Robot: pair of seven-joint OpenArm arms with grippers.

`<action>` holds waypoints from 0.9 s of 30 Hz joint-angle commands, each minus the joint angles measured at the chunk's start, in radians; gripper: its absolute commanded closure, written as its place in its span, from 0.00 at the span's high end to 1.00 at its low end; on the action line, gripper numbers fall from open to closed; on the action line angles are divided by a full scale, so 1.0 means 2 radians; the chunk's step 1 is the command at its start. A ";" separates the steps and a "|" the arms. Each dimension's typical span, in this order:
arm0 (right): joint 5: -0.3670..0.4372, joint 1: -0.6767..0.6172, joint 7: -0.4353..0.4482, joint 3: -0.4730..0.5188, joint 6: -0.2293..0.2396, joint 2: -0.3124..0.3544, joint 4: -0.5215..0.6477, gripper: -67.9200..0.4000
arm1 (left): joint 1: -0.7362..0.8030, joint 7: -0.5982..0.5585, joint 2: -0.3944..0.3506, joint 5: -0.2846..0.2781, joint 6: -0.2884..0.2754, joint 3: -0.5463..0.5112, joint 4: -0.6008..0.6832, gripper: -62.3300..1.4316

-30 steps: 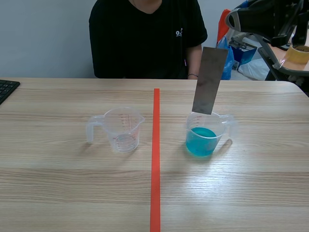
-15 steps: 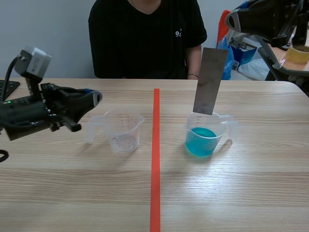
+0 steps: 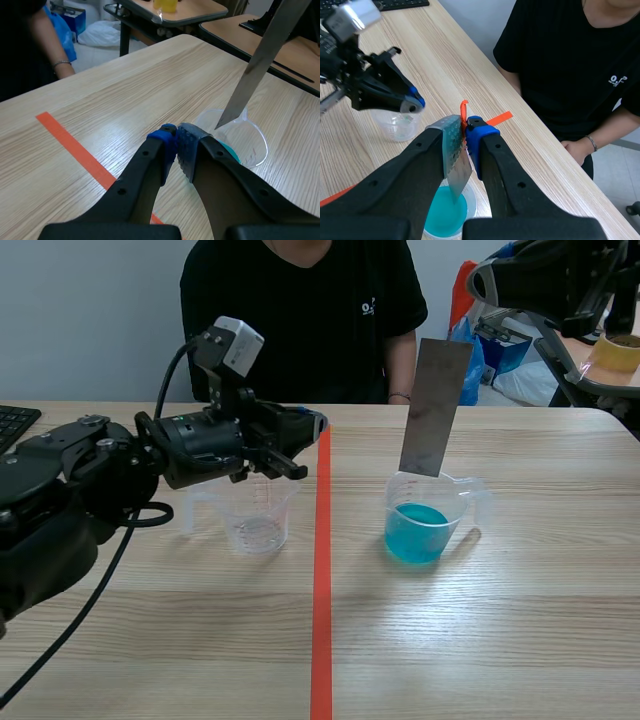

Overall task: Do the redox reaction experiment.
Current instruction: 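Raise the plate and point at it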

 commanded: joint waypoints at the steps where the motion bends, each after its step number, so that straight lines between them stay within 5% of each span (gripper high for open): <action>1: 0.009 0.006 0.007 0.010 0.000 0.010 0.007 0.02 | -0.015 -0.013 0.006 -0.006 -0.001 0.002 -0.005 0.09; 11: 0.010 0.006 0.007 0.015 0.000 0.013 0.007 0.02 | -0.065 -0.033 0.041 -0.007 -0.003 0.039 -0.085 0.09; 27: 0.011 0.006 0.008 0.017 0.001 0.014 0.007 0.02 | -0.078 -0.039 0.072 -0.006 -0.005 0.075 -0.094 0.09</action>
